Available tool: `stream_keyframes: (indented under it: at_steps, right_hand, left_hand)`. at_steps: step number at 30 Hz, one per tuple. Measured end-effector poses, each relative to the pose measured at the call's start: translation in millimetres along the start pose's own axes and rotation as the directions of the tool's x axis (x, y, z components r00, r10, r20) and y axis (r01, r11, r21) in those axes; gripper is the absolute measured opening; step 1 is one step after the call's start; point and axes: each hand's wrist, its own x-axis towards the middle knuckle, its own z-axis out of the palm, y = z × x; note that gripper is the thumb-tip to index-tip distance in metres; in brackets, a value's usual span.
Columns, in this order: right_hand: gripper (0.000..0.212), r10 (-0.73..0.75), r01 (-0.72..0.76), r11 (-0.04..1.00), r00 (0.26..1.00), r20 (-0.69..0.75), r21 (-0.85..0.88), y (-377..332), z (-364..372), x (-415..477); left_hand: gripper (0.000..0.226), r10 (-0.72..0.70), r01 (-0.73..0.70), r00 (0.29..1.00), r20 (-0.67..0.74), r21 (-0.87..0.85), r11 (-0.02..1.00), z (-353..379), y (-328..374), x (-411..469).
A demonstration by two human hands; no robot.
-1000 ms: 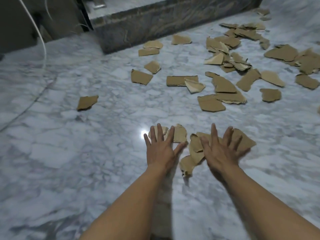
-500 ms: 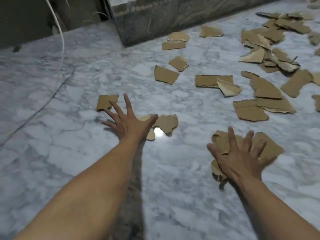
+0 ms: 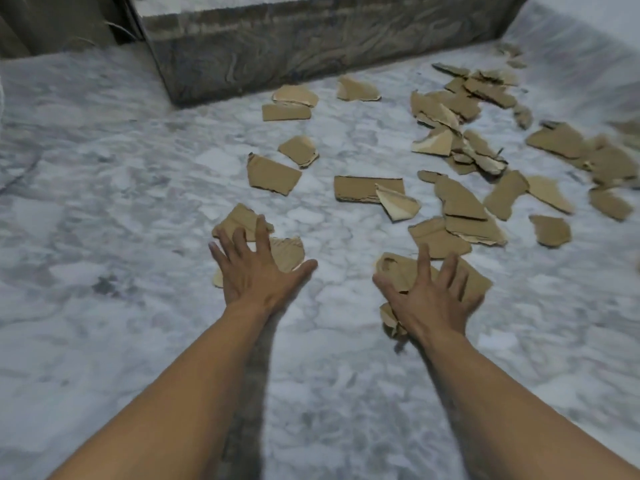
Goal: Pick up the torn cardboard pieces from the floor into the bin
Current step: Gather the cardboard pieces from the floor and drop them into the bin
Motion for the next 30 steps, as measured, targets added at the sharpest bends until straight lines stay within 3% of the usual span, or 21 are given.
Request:
stream_keyframes:
  at_steps: [3, 10, 15, 18, 23, 27, 30]
  right_hand:
    - [0.114, -0.063, 0.059, 0.998, 0.990, -0.125, -0.031, 5, -7, 19]
    - [0.111, -0.222, 0.219, 0.975, 0.967, -0.122, -0.043, 17, -23, 76]
    - [0.104, -0.266, 0.265, 0.964, 0.964, -0.019, -0.031, 23, -39, 140]
    - [0.103, -0.239, 0.241, 0.970, 0.970, 0.047, -0.037, 19, -42, 169]
    - [0.107, -0.315, 0.304, 0.947, 0.941, -0.121, -0.105, 18, -49, 177]
    - [0.111, -0.335, 0.332, 0.942, 0.939, -0.079, -0.050, 36, -62, 189]
    - [0.110, -0.267, 0.269, 0.963, 0.962, -0.061, 0.027, 53, -78, 216]
  left_hand:
    - [0.129, 0.017, -0.018, 0.998, -0.053, -0.027, 0.999, 3, 19, 32]
    - [0.140, 0.119, -0.121, 0.992, -0.038, -0.056, 0.991, -11, 40, 125]
    - [0.124, 0.183, -0.192, 0.975, 0.125, 0.064, 0.979, -11, 72, 190]
    - [0.113, 0.219, -0.237, 0.959, 0.181, 0.082, 0.968, 1, 110, 191]
    - [0.105, 0.342, -0.344, 0.938, 0.049, 0.017, 0.939, 34, 162, 165]
    - [0.098, 0.364, -0.364, 0.930, -0.049, 0.005, 0.931, 36, 176, 159]
    - [0.112, 0.363, -0.358, 0.931, 0.043, -0.099, 0.928, 30, 185, 155]
